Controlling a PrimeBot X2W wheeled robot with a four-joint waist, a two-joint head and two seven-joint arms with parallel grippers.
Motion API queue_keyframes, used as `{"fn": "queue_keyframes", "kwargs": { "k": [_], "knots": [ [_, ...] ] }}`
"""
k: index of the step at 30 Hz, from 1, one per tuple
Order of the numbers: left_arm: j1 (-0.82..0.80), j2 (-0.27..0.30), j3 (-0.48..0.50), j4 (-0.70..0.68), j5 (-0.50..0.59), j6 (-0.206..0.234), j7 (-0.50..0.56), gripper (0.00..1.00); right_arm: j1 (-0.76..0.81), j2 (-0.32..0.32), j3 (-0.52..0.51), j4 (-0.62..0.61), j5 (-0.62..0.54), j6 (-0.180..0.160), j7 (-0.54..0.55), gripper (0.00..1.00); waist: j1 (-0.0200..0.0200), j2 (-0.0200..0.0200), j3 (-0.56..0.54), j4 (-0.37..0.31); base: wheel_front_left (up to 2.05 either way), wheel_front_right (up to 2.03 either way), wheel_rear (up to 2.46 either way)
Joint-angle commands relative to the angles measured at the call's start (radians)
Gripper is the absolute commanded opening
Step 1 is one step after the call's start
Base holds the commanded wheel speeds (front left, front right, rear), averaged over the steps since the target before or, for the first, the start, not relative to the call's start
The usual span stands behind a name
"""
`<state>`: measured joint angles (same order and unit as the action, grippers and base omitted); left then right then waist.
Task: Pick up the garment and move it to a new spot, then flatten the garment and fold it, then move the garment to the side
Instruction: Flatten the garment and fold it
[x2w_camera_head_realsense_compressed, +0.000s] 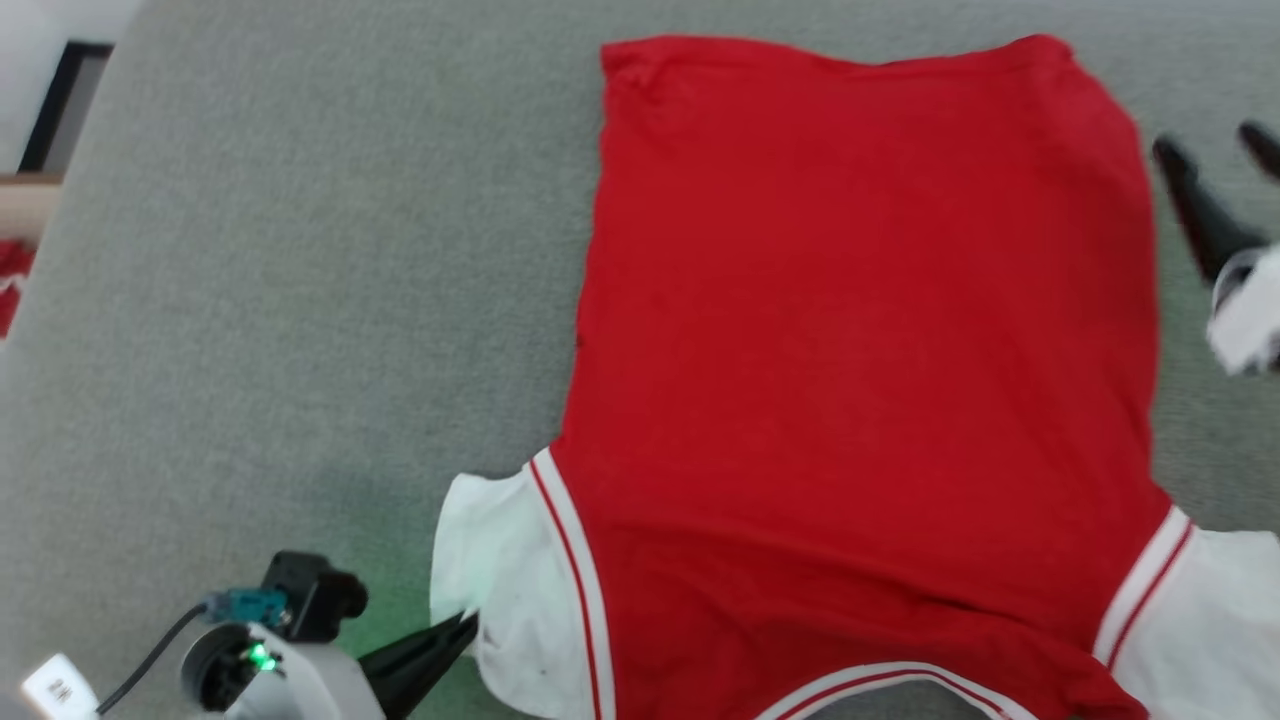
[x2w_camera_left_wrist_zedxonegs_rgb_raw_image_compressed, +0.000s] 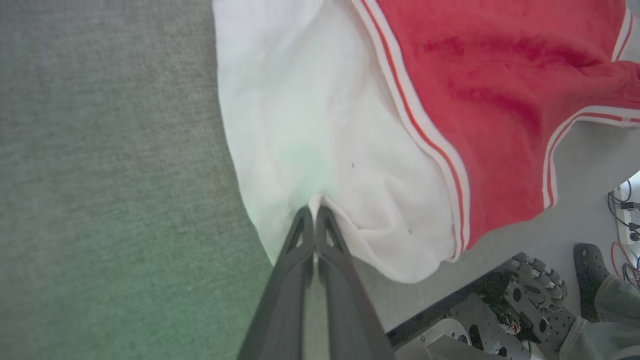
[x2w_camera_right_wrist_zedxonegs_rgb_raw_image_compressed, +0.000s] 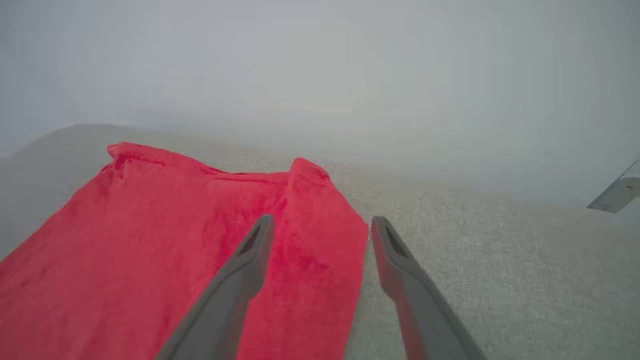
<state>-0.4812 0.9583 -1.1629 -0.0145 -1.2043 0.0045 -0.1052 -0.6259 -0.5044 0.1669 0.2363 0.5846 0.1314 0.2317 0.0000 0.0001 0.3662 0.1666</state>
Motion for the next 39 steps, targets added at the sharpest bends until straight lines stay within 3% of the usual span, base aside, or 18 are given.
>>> {"fn": "queue_keyframes", "kwargs": {
  "k": [1,13,24,25,26,27,28,30,39],
  "knots": [
    [-0.021,-0.014,0.002,0.005,0.011,-0.012,0.001,0.00,-0.059,0.005,0.005,0.063,-0.011,-0.002,0.011,1.00,0.0000,-0.0001,0.041,0.041,0.00,0.00,0.00],
    [-0.104,-0.109,-0.004,0.072,0.054,-0.081,0.003,0.00,-0.428,0.030,0.012,0.561,-0.089,-0.002,0.117,1.00,0.0000,-0.0001,0.115,0.157,0.00,0.00,0.00],
    [-0.126,-0.164,-0.022,0.143,0.051,-0.115,-0.010,0.00,-0.573,0.056,-0.034,0.871,-0.192,-0.001,0.318,1.00,0.0000,-0.0001,0.151,0.213,0.00,0.00,0.00],
    [-0.127,-0.166,-0.023,0.149,0.049,-0.116,-0.011,0.00,-0.581,0.057,-0.038,0.889,-0.200,-0.001,0.335,0.95,0.0000,-0.0001,0.151,0.215,0.00,0.00,0.00],
    [-0.128,-0.169,-0.024,0.153,0.048,-0.117,-0.013,0.00,-0.586,0.063,-0.036,0.907,-0.206,-0.001,0.357,0.54,0.0000,-0.0001,0.150,0.216,0.00,0.00,0.00],
    [-0.130,-0.171,-0.025,0.158,0.047,-0.118,-0.014,0.00,-0.589,0.066,-0.035,0.922,-0.211,-0.001,0.373,0.37,0.0000,-0.0001,0.149,0.216,0.00,0.00,0.00],
    [-0.131,-0.172,-0.026,0.162,0.045,-0.120,-0.016,0.00,-0.592,0.071,-0.032,0.935,-0.216,-0.001,0.391,0.00,0.0000,-0.0001,0.147,0.216,0.00,0.00,0.00],
    [-0.133,-0.173,-0.027,0.169,0.043,-0.123,-0.018,0.00,-0.591,0.077,-0.015,0.952,-0.235,0.000,0.424,0.00,0.0000,-0.0001,0.143,0.214,0.00,0.00,0.00],
    [-0.130,-0.161,-0.024,0.184,0.029,-0.126,-0.040,0.00,-0.653,0.065,-0.023,0.918,-0.263,-0.002,0.358,0.00,0.0000,-0.0001,0.111,0.180,0.00,0.00,0.00]
  ]
}}
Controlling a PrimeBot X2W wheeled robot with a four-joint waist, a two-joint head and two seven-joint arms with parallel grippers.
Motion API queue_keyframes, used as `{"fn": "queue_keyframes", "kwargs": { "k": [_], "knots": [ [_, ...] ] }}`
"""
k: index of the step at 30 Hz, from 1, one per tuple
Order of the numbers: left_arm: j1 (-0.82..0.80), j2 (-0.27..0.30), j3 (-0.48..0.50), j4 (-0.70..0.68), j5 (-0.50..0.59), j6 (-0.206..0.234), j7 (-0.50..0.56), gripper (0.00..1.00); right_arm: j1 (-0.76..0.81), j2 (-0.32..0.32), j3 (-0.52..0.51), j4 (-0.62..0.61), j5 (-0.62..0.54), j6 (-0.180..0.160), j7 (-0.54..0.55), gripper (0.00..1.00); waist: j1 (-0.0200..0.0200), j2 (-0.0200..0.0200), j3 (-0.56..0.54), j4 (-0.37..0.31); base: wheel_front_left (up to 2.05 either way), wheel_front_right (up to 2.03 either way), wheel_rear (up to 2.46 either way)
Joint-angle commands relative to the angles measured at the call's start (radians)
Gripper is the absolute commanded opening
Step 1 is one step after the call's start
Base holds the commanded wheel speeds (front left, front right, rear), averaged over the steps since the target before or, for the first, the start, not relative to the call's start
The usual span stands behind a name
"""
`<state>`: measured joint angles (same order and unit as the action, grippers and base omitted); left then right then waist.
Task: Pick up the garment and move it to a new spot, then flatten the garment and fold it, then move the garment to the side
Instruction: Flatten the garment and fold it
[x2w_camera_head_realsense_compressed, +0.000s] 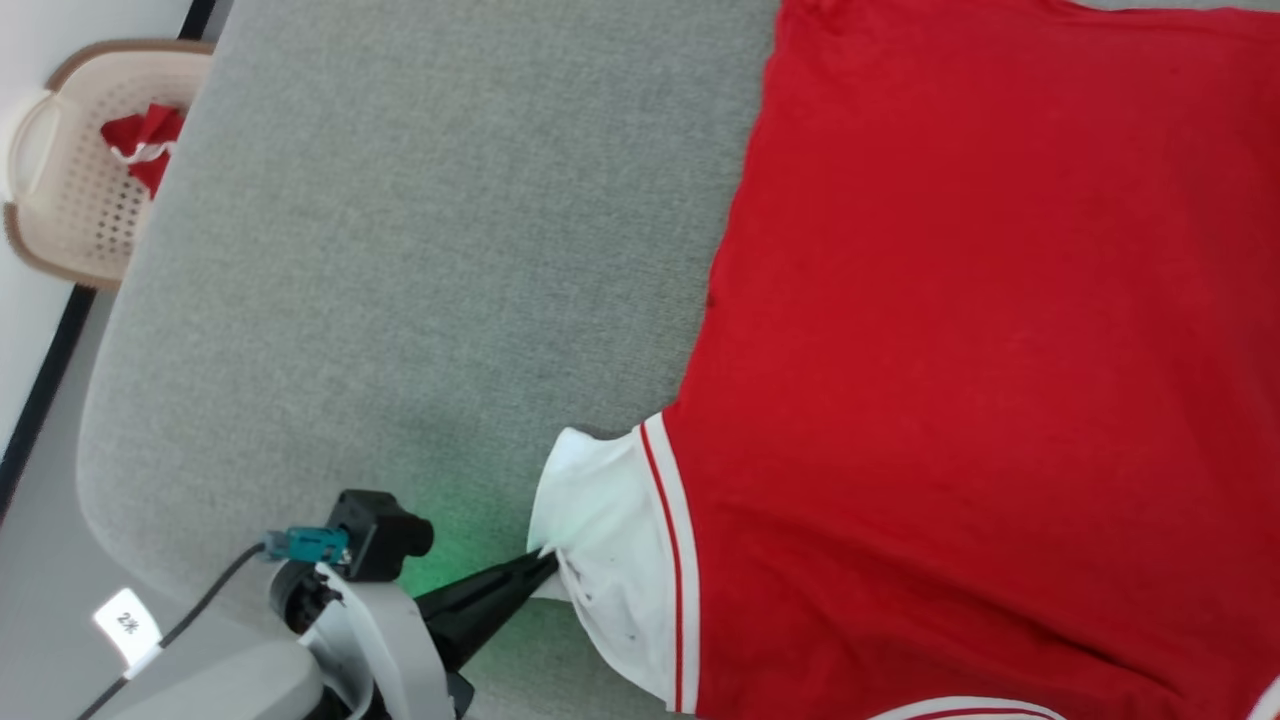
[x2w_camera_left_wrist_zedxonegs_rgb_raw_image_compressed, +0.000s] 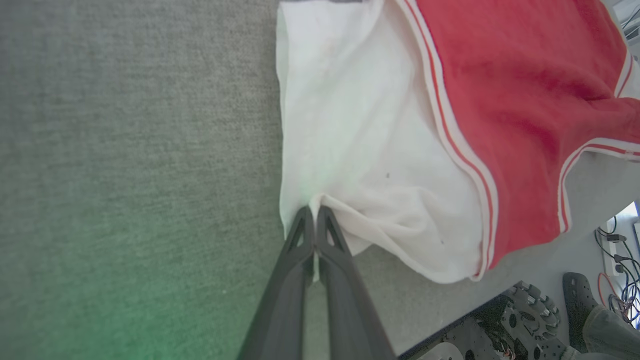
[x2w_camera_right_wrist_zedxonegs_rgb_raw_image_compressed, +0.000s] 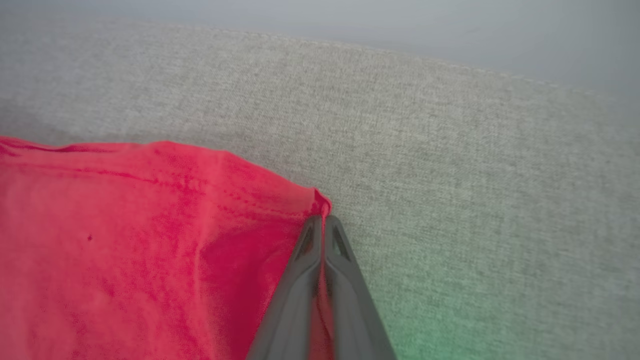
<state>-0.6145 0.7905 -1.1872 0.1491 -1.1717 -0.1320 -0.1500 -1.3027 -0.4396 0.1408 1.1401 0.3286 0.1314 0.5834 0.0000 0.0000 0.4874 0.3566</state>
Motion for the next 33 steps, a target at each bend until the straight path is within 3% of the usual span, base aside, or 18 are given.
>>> {"fn": "queue_keyframes", "kwargs": {
  "k": [1,8,17,26,33],
  "knots": [
    [0.006,0.010,0.002,0.020,-0.006,0.011,0.002,0.00,0.021,0.005,0.010,0.003,-0.006,-0.002,0.002,0.00,0.0000,0.0000,-0.016,-0.017,0.00,0.00,0.00],
    [0.031,0.048,0.019,0.005,-0.032,0.039,-0.010,0.00,0.081,0.015,0.111,-0.134,0.052,-0.002,0.033,0.00,0.0000,0.0000,-0.068,-0.082,0.00,0.00,0.00],
    [0.055,0.112,0.042,-0.056,-0.059,0.101,-0.010,0.00,0.321,-0.086,0.201,-0.497,0.238,-0.002,0.112,0.00,0.0000,0.0000,-0.138,-0.165,0.00,0.00,0.00],
    [0.069,0.163,0.052,-0.114,-0.069,0.149,-0.008,0.00,0.676,-0.140,0.067,-0.867,0.326,-0.002,0.210,0.00,0.0000,0.0000,-0.182,-0.222,0.00,0.00,0.00],
    [0.066,0.185,0.057,-0.148,-0.066,0.168,-0.002,0.00,0.984,-0.074,-0.134,-1.118,0.297,-0.002,0.317,0.00,0.0000,0.0000,-0.193,-0.243,0.00,0.00,0.00]
  ]
}}
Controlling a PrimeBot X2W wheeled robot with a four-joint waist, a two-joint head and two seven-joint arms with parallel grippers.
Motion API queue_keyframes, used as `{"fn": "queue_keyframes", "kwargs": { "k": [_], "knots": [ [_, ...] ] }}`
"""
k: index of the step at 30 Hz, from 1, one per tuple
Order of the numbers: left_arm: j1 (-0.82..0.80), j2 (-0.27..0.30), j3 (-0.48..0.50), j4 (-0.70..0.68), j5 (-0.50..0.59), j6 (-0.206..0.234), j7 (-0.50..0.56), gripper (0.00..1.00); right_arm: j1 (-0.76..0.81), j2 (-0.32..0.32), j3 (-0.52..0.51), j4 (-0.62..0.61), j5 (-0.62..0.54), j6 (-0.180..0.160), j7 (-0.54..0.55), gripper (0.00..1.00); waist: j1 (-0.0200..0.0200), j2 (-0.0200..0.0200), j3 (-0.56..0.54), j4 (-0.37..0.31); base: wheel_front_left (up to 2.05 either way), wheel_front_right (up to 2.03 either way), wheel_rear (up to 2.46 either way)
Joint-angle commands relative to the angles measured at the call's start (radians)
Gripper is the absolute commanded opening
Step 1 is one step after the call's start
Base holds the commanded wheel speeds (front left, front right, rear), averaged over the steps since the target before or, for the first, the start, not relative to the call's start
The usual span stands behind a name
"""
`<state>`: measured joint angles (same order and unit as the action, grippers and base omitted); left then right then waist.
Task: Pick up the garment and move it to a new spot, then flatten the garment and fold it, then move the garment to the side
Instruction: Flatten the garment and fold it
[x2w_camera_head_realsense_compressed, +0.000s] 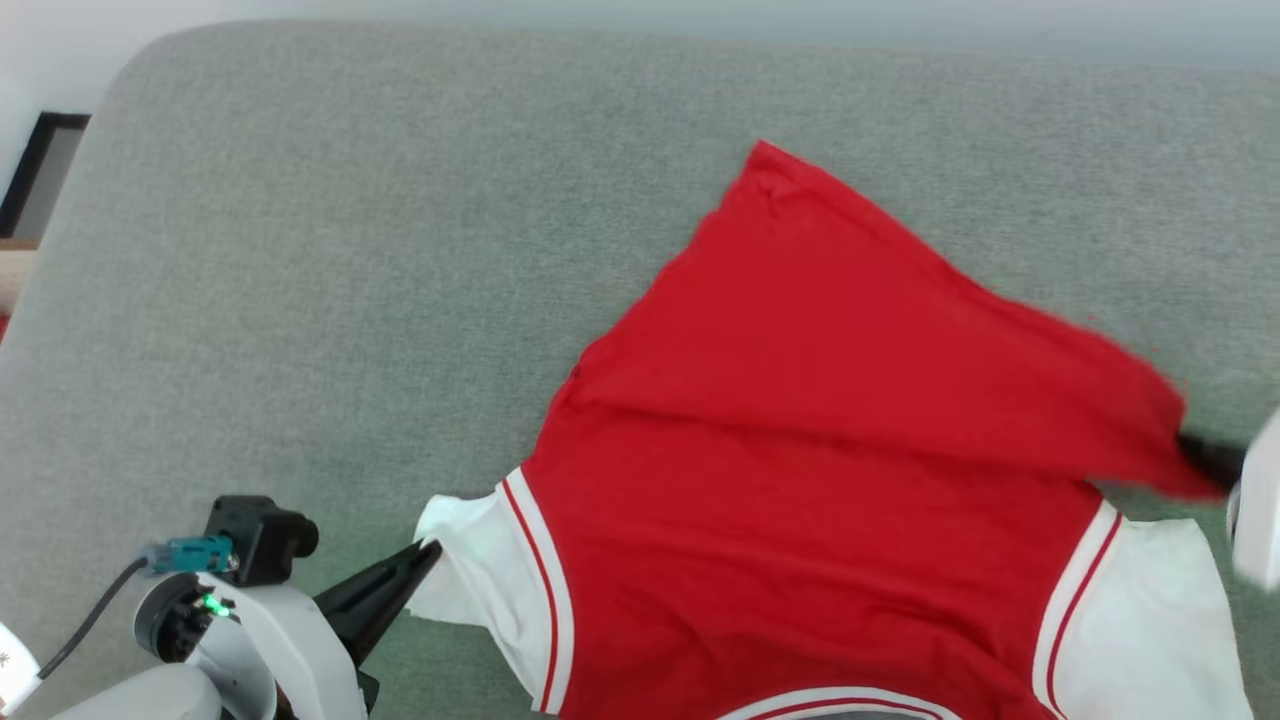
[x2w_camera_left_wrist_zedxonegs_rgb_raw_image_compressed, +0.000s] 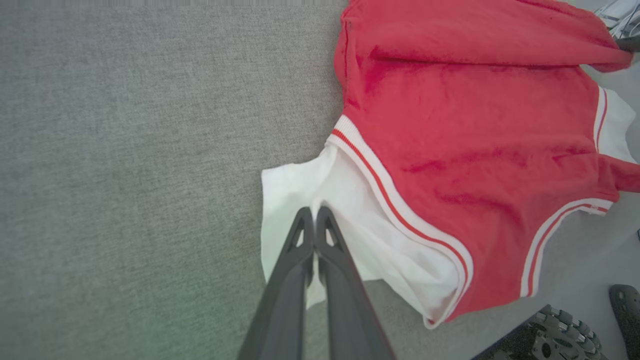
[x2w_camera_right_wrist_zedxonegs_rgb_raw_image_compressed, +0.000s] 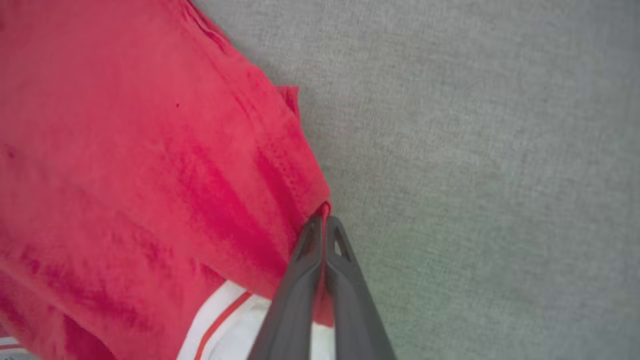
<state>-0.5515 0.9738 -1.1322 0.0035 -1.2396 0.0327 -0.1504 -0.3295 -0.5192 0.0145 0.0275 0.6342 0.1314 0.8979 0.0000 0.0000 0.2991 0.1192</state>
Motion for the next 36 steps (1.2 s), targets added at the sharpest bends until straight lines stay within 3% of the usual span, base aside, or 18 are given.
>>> {"fn": "queue_keyframes", "kwargs": {
  "k": [1,9,17,18,19,20,21,27,36],
  "knots": [
    [0.002,0.003,0.002,-0.005,0.003,0.005,0.000,0.00,0.053,0.023,-0.036,-0.038,-0.012,-0.002,0.019,0.00,0.0000,0.0000,-0.005,-0.007,0.00,0.00,0.00],
    [-0.007,0.003,0.003,-0.012,0.010,0.003,-0.003,0.00,0.293,0.183,-0.179,-0.219,-0.074,-0.002,0.104,0.00,0.0000,0.0000,0.003,-0.010,0.00,0.00,0.00],
    [-0.010,-0.008,0.002,0.002,0.014,-0.012,-0.012,0.00,0.342,0.254,-0.181,-0.144,-0.137,-0.002,0.040,0.00,0.0000,0.0000,0.013,-0.009,0.00,0.00,0.00],
    [-0.011,-0.011,0.003,0.005,0.013,-0.015,-0.015,0.00,0.333,0.261,-0.184,-0.123,-0.143,-0.002,0.021,0.11,0.0000,0.0000,0.015,-0.009,0.00,0.00,0.00],
    [-0.012,-0.013,0.003,0.008,0.014,-0.017,-0.015,0.00,0.328,0.261,-0.177,-0.102,-0.149,-0.002,0.004,0.44,0.0000,0.0000,0.015,-0.009,0.00,0.00,0.00],
    [-0.012,-0.014,0.002,0.011,0.014,-0.018,-0.014,0.00,0.321,0.258,-0.168,-0.085,-0.156,-0.003,-0.007,0.86,0.0000,0.0000,0.016,-0.008,0.00,0.00,0.00],
    [-0.013,-0.014,0.002,0.014,0.015,-0.019,-0.015,0.00,0.312,0.260,-0.164,-0.072,-0.157,-0.003,-0.020,1.00,0.0000,0.0000,0.017,-0.008,0.00,0.00,0.00],
    [-0.005,-0.014,0.002,0.022,0.016,-0.021,-0.024,0.00,0.296,0.234,-0.169,-0.104,-0.136,-0.004,-0.035,1.00,0.0000,0.0000,0.011,-0.011,0.00,0.00,0.00],
    [0.000,-0.015,-0.002,0.006,0.022,-0.012,-0.024,0.00,0.258,0.207,-0.223,-0.352,-0.111,-0.002,0.001,1.00,0.0000,0.0000,0.006,-0.005,0.00,0.00,0.00]
  ]
}}
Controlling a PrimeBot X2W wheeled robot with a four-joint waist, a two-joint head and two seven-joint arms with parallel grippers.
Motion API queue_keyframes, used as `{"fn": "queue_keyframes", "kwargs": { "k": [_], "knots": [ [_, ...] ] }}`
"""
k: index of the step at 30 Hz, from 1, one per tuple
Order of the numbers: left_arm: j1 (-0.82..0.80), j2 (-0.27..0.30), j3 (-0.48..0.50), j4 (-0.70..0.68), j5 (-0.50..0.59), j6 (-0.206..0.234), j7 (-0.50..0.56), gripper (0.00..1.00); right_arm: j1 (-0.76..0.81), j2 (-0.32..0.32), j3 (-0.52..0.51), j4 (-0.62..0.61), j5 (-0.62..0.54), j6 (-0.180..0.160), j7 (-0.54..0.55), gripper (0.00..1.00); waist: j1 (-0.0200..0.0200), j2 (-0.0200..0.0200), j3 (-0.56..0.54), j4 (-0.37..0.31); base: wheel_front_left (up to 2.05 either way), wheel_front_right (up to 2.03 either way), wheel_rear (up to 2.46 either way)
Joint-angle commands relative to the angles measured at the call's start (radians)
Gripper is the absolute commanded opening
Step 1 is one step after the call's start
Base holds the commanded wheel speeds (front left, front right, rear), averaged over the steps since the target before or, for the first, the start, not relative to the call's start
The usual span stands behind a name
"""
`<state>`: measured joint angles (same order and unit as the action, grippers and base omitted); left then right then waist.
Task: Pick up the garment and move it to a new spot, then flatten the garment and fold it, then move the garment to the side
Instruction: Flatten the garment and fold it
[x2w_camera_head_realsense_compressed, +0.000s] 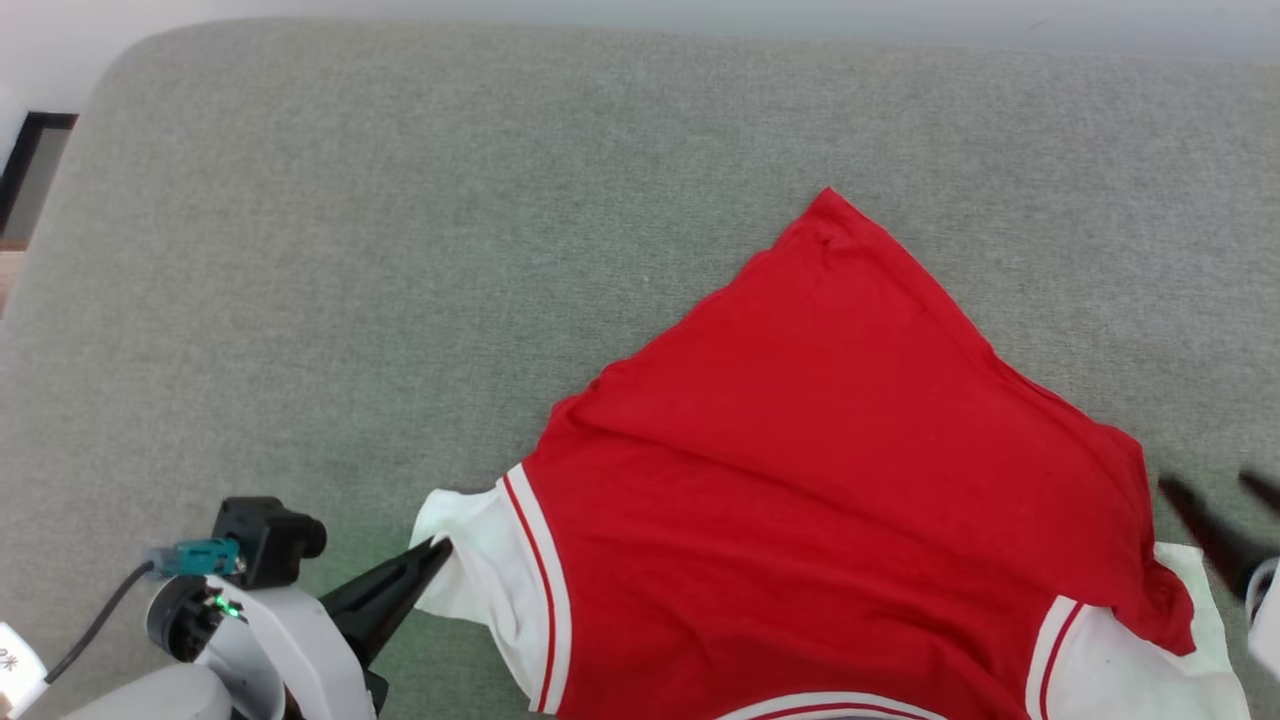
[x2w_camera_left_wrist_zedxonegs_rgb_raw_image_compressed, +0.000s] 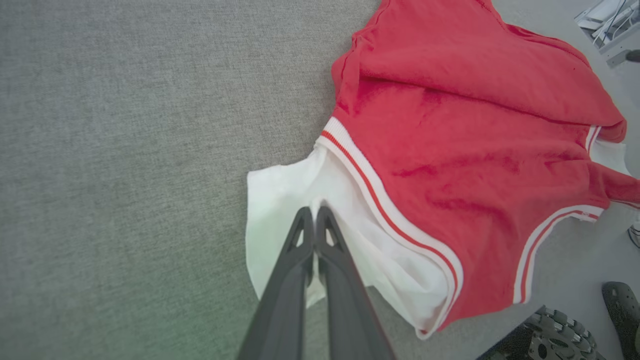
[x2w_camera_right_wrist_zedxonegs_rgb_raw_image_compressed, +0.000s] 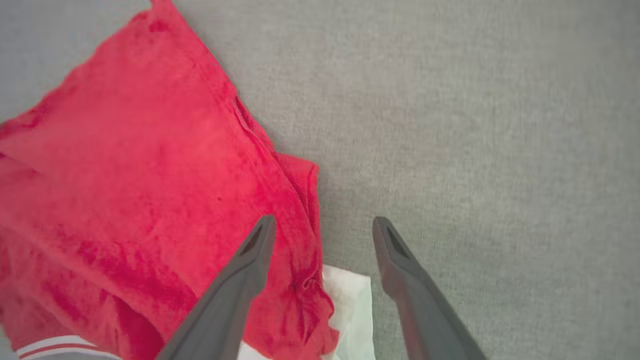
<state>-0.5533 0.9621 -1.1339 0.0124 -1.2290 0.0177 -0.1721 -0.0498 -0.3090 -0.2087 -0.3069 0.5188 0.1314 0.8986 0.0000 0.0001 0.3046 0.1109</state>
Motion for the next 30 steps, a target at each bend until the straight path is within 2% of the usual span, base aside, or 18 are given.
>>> {"fn": "queue_keyframes", "kwargs": {
  "k": [1,5,10,14,19,25,30],
  "knots": [
    [0.000,-0.005,-0.001,-0.005,0.012,0.003,-0.002,0.00,-0.035,-0.011,0.006,-0.039,0.005,-0.002,-0.004,1.00,0.0000,-0.0001,0.001,0.006,0.00,0.00,0.00],
    [-0.012,-0.015,-0.003,-0.011,0.018,0.002,0.001,0.00,-0.128,-0.048,0.062,-0.081,-0.011,-0.002,-0.067,1.00,0.0000,-0.0001,0.010,0.024,0.00,0.00,0.00],
    [-0.028,-0.036,-0.006,-0.007,0.029,-0.012,0.005,0.00,-0.299,-0.107,0.202,0.021,-0.030,-0.002,-0.207,1.00,0.0000,-0.0001,0.031,0.059,0.00,0.00,0.00],
    [-0.049,-0.061,-0.009,0.004,0.040,-0.028,0.010,0.00,-0.466,-0.143,0.332,0.201,-0.040,-0.002,-0.326,1.00,0.0000,-0.0001,0.054,0.095,0.00,0.00,0.00],
    [-0.083,-0.104,-0.016,0.032,0.055,-0.054,0.021,0.00,-0.660,-0.133,0.475,0.473,0.002,-0.002,-0.396,1.00,0.0000,-0.0001,0.080,0.148,0.00,0.00,0.00],
    [-0.118,-0.157,-0.026,0.074,0.073,-0.084,0.027,0.00,-0.837,-0.120,0.628,0.751,0.065,-0.002,-0.370,1.00,0.0000,-0.0001,0.109,0.206,0.00,0.00,0.00],
    [-0.132,-0.192,-0.034,0.109,0.076,-0.107,0.022,0.00,-0.941,-0.130,0.742,0.916,0.078,-0.002,-0.313,1.00,0.0000,-0.0001,0.126,0.244,0.00,0.00,0.00]
  ]
}}
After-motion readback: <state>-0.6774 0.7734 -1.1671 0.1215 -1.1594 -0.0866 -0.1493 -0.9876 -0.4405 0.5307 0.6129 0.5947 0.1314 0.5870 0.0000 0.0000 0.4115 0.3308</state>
